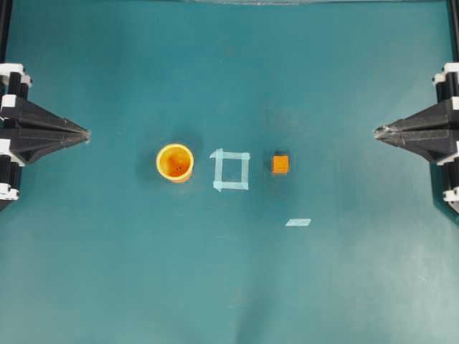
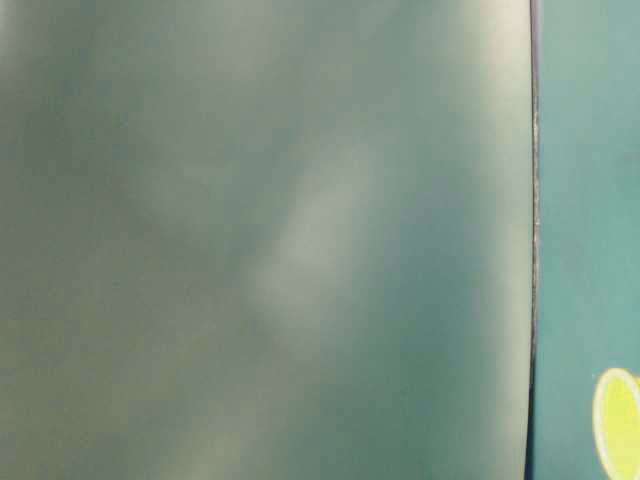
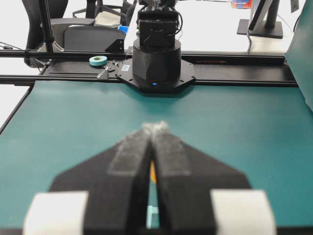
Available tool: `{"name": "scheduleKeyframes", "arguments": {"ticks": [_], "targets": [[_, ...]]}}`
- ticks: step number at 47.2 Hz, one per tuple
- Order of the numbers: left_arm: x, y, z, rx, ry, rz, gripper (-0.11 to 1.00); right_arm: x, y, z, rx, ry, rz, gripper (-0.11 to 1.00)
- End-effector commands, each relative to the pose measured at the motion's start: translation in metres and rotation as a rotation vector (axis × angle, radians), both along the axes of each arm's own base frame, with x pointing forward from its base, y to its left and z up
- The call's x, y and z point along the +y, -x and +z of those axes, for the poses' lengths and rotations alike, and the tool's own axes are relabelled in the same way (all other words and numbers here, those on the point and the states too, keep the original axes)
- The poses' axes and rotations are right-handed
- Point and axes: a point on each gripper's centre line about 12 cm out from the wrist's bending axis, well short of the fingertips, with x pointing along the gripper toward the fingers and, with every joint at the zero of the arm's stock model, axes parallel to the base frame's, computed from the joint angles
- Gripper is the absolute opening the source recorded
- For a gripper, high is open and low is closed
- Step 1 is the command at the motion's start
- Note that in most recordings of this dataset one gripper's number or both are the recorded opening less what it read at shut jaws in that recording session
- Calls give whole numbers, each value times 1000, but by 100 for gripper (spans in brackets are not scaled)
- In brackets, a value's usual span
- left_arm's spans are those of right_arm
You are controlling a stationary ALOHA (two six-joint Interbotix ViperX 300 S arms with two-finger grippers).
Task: Move the block backward with right arm.
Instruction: 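Move the right gripper left over the small orange cube, fingers open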
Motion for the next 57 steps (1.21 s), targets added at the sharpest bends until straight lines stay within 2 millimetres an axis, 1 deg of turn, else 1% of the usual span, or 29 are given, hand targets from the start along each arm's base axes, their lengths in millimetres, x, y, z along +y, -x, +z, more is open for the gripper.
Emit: {"name": "scheduleKeyframes", "arguments": {"ticks": [1, 12, 27, 36, 39, 45, 49, 53, 57], "targets": [[-3, -4, 14, -11, 8, -16, 0, -1, -2, 8, -20, -9, -4, 0], [-3, -3, 15, 12, 9, -16, 1, -1, -5, 8, 43, -14, -3, 0], [-3, -3, 15, 15, 11, -16, 1, -4, -6, 11, 57, -17, -21, 0], [-3, -3, 16, 14, 14, -16, 1, -6, -11, 9, 73, -33, -27, 2], [-3, -4, 15, 17, 14, -16, 1, -7, -14, 7, 88, -44, -35, 8], [-3, -4, 14, 22, 14, -16, 1, -11, -22, 2, 144, -61, -53, 36], [-3, -4, 14, 25, 15, -16, 1, -14, -30, -2, 199, -64, -63, 48], [-3, -4, 13, 26, 15, -16, 1, -16, -40, -9, 280, -66, -72, 56], [-3, -4, 13, 26, 15, -16, 1, -18, -50, -20, 369, -70, -79, 57]]}}
